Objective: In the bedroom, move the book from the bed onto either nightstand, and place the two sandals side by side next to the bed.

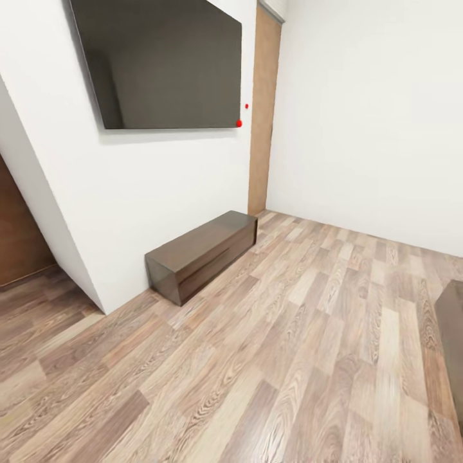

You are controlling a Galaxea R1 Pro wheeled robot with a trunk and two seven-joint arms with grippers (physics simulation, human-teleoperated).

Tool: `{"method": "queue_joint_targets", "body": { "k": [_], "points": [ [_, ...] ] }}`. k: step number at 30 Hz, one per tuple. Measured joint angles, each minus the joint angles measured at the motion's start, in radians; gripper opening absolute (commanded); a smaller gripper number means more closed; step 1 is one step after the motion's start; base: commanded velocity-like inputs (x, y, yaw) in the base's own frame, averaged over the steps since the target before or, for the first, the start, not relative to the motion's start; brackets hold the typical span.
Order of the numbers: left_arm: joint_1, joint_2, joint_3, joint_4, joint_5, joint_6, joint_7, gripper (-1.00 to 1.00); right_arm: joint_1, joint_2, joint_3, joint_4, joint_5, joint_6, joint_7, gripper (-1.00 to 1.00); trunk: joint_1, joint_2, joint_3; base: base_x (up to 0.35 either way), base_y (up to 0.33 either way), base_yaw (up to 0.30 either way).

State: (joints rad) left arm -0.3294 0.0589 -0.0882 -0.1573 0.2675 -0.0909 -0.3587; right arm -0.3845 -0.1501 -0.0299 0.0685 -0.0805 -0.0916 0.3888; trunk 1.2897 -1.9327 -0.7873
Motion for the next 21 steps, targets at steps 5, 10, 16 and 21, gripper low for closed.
{"method": "queue_joint_targets", "body": {
  "k": [5,10,16,21],
  "points": [
    [0.000,-0.001,0.000,0.000,0.000,0.000,0.000,1.00,0.000,0.000,0.000,0.000,0.000,0.000,0.000,1.00,0.000,0.000,0.000,0.000,0.000,-0.300],
    [0.000,-0.001,0.000,0.000,0.000,0.000,0.000,1.00,0.000,0.000,0.000,0.000,0.000,0.000,0.000,1.00,0.000,0.000,0.000,0.000,0.000,-0.300],
    [0.000,-0.001,0.000,0.000,0.000,0.000,0.000,1.00,0.000,0.000,0.000,0.000,0.000,0.000,0.000,1.00,0.000,0.000,0.000,0.000,0.000,-0.300],
    [0.000,-0.001,0.000,0.000,0.000,0.000,0.000,1.00,0.000,0.000,0.000,0.000,-0.001,0.000,0.000,1.00,0.000,0.000,0.000,0.000,0.000,-0.300]
  ]
}}
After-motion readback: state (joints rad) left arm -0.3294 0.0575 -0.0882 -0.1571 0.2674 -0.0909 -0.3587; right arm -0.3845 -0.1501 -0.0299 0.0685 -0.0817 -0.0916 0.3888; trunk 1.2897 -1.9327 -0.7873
